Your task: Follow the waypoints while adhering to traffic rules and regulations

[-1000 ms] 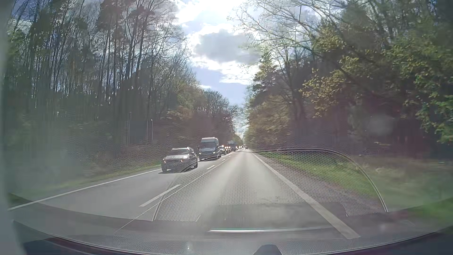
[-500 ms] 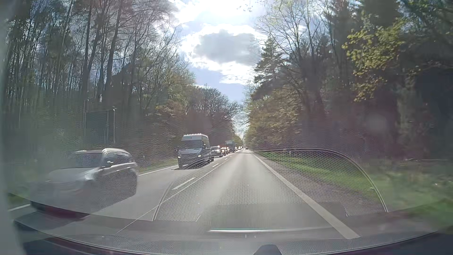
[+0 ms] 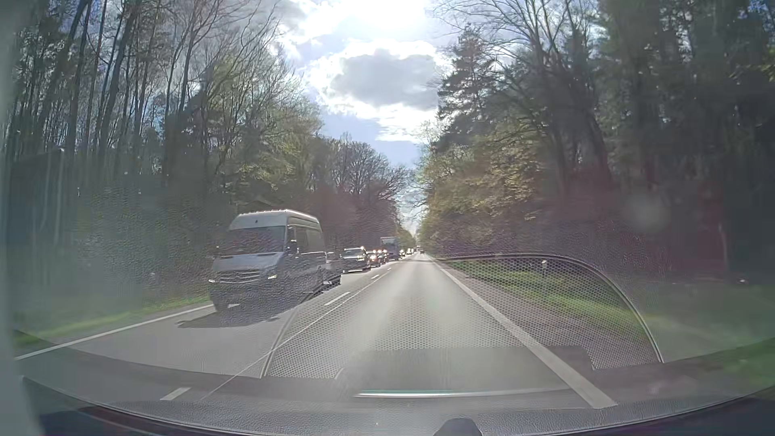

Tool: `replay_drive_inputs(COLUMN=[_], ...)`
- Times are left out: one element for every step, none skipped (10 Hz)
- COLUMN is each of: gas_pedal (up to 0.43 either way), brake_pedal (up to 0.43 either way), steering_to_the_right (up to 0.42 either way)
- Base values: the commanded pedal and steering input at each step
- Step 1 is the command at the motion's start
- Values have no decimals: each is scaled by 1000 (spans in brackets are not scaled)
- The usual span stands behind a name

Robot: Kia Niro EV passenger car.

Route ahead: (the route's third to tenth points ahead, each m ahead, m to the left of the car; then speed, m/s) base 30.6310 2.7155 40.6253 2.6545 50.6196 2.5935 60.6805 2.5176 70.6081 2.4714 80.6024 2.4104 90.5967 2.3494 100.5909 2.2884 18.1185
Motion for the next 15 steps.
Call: replay_drive_inputs(gas_pedal=[79, 79, 79, 79, 79, 79, 79, 79, 79, 79, 79, 79, 79, 79, 79], brake_pedal=[0, 0, 0, 0, 0, 0, 0, 0, 0, 0, 0, 0, 0, 0, 0], steering_to_the_right=[-3, -2, -3, -3, -3, -2, -3, -2, -3, -3, -3, -3, -3, -3, -2])
